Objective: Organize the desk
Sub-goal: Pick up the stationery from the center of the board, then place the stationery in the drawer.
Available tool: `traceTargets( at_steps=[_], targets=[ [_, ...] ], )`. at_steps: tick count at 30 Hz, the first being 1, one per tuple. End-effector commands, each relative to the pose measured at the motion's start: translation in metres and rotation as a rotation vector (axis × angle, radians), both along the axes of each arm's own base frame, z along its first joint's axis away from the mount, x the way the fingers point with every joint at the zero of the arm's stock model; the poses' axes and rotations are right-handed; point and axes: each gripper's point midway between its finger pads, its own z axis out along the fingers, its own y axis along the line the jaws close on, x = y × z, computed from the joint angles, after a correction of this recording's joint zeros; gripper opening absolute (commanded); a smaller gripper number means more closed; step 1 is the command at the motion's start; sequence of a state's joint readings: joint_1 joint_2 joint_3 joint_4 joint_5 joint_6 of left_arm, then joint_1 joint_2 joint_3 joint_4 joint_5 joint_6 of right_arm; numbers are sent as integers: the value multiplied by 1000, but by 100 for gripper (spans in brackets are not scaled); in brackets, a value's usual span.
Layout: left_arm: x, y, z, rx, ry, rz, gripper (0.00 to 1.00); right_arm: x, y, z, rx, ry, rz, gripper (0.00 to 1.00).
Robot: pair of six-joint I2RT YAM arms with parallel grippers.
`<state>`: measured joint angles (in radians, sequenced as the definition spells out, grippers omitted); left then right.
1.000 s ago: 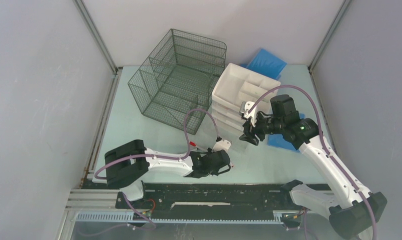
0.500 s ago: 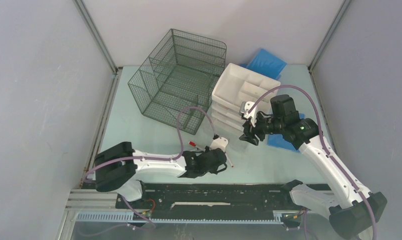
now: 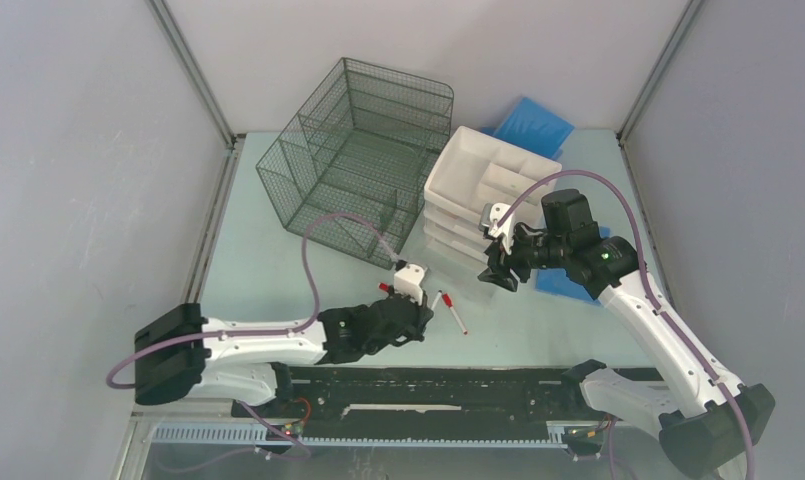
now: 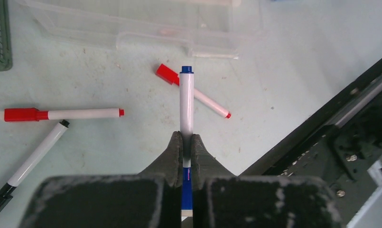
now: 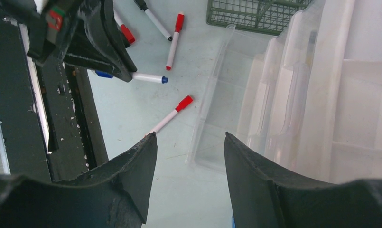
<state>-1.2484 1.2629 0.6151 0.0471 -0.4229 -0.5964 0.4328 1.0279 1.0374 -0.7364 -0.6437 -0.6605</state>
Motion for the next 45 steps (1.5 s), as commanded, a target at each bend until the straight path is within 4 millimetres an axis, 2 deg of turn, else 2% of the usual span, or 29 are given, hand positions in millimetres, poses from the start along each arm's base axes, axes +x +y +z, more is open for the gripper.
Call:
traceTargets(
  at_steps=[1,14,17,23,27,32,38,45],
  targets=[
    [12,-6,45,-232,-58,40,0,-1,8,21,47,-37,36,62],
    [23,-9,98,-484,-169,25,0,-22,24,37,170,42,121,65],
    [26,-11,118,-547,-226,20,0,-30,32,45,250,140,134,66],
    [29,-17,139,-630,-273,18,0,-18,43,52,358,287,21,67],
    [31,-22,149,-680,-292,16,0,-14,49,62,448,323,-28,68],
    [31,-25,156,-718,-305,12,0,-2,50,64,513,364,-146,69],
    [29,-32,161,-745,-300,-9,0,9,55,54,508,407,-222,71],
    [26,-37,162,-774,-289,-33,0,15,58,46,495,421,-263,68]
  ],
)
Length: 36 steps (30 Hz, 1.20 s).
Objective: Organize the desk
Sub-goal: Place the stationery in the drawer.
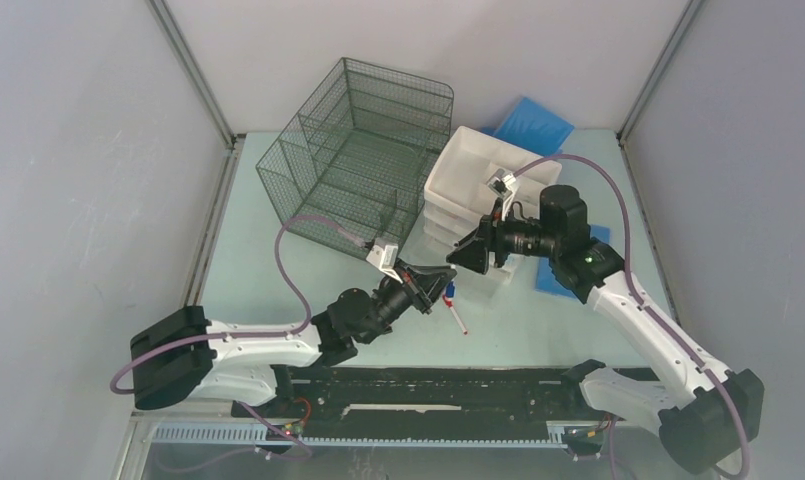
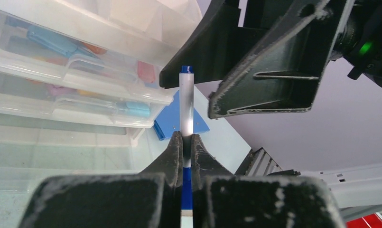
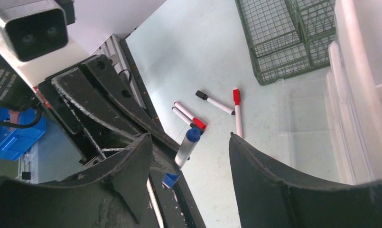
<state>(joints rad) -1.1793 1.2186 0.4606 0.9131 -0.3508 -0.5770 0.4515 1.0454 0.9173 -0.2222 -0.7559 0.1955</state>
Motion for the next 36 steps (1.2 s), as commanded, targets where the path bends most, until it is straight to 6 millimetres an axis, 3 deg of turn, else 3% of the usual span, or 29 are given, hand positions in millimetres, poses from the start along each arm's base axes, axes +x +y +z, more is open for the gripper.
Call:
traceTargets(
  at_steps=[1,5,9,12,13,19,24,29,36],
  targets=[
    [-2,-4,21,-71,-34,-25,0,9,4,4,13,0,-44,66],
    [-4,-7,22,-73,-40,-37,0,6,7,0,11,12,-20,56],
    [-3,-6,20,-68,-40,-33,0,2,10,0,15,7,17,29],
    [-3,-6,19,-61,-43,-30,0,0,12,0,12,-5,34,3],
    [-3,-6,18,-57,-48,-29,2,0,11,-1,9,-9,34,0],
    [-6,-3,16,-7,-97,-43,42,3,8,2,-9,-62,15,0],
    [-13,2,9,76,-148,-75,68,10,3,1,-43,-123,-16,0],
    [-15,14,-6,171,-154,-69,77,18,-4,-3,-101,-200,-46,0],
    [-10,35,-32,307,-124,-17,80,37,-15,-14,-224,-308,-126,0]
  ],
)
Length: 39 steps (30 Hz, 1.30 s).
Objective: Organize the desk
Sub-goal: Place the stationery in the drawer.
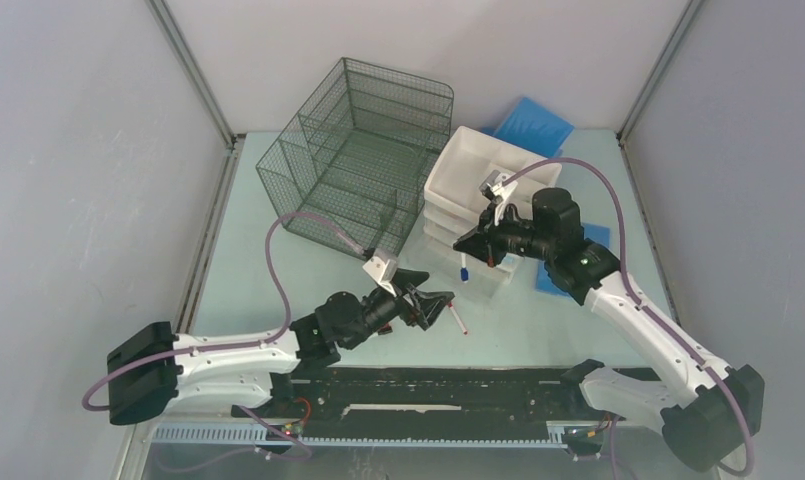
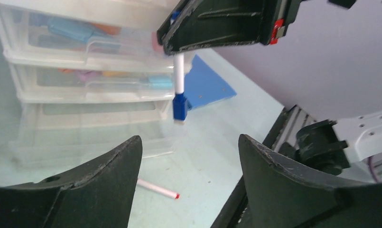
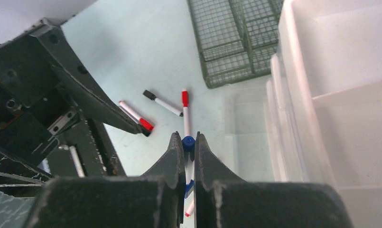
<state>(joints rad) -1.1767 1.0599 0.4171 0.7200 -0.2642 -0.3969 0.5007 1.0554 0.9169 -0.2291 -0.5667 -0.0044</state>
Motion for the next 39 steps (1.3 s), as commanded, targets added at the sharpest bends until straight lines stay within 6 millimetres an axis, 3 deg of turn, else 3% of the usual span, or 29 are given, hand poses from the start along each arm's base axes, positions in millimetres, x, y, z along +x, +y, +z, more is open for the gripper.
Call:
traceTargets(
  at_steps=[1,10,25,28,35,39],
  targets=[
    [6,18,-22,131,-11,56,81,15,-10,-1,-99,-128,-62,0],
    [7,39,-63,297,54,101,81,32,-12,-24,-249,-197,-123,0],
    [5,61,-101,429,152,153,81,46,-7,-65,-465,-247,-130,5],
    [3,64,-106,440,169,157,81,45,-6,-70,-492,-254,-120,11],
    [-3,71,-119,476,229,159,80,42,-2,-80,-545,-234,-81,38],
    [-10,76,-127,499,288,154,80,33,-1,-82,-566,-210,-27,44]
  ],
)
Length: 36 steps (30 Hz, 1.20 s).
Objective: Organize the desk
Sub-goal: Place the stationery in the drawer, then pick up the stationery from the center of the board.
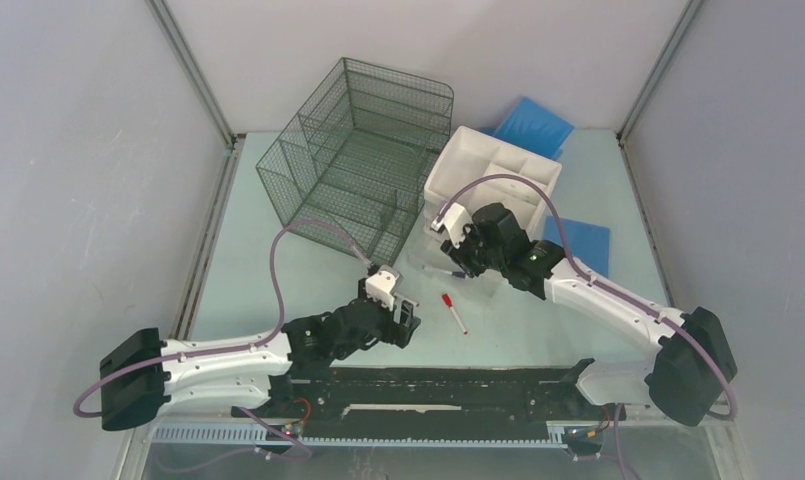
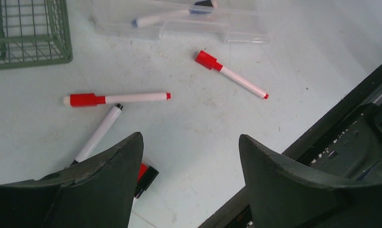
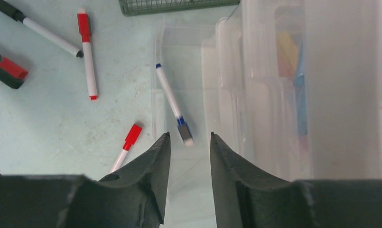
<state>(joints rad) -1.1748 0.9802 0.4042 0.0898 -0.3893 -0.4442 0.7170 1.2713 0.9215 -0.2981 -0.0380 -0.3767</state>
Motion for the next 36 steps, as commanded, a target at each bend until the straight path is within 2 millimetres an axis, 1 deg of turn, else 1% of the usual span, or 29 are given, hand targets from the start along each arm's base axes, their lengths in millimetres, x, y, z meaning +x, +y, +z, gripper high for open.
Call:
traceTargets(
  at_steps=[1,5,7,9,12,16,19,23,28,36],
  targets=[
    [-6,10,-6,8,68,30,80,-8,7,14,-17,8,72,45],
    [-12,18,-19,46,147,42,80,-38,11,16,-46,75,252,48],
    [-13,23,-27,70,183,57,80,-48,11,19,-51,93,315,49],
    [-14,26,-36,100,221,69,80,-54,10,23,-45,96,347,49],
    [-15,29,-48,155,267,80,79,-57,9,27,-33,90,360,49],
    [-15,31,-58,257,307,82,68,-56,7,30,-26,89,359,49],
    [-15,33,-64,330,331,81,61,-56,6,30,-25,89,356,49],
    [-15,35,-67,358,336,83,59,-56,5,30,-26,88,357,49],
    [-15,36,-65,363,331,82,57,-56,6,29,-28,92,359,49],
    [-14,47,-78,447,340,100,48,-56,6,27,-31,98,360,49]
  ],
)
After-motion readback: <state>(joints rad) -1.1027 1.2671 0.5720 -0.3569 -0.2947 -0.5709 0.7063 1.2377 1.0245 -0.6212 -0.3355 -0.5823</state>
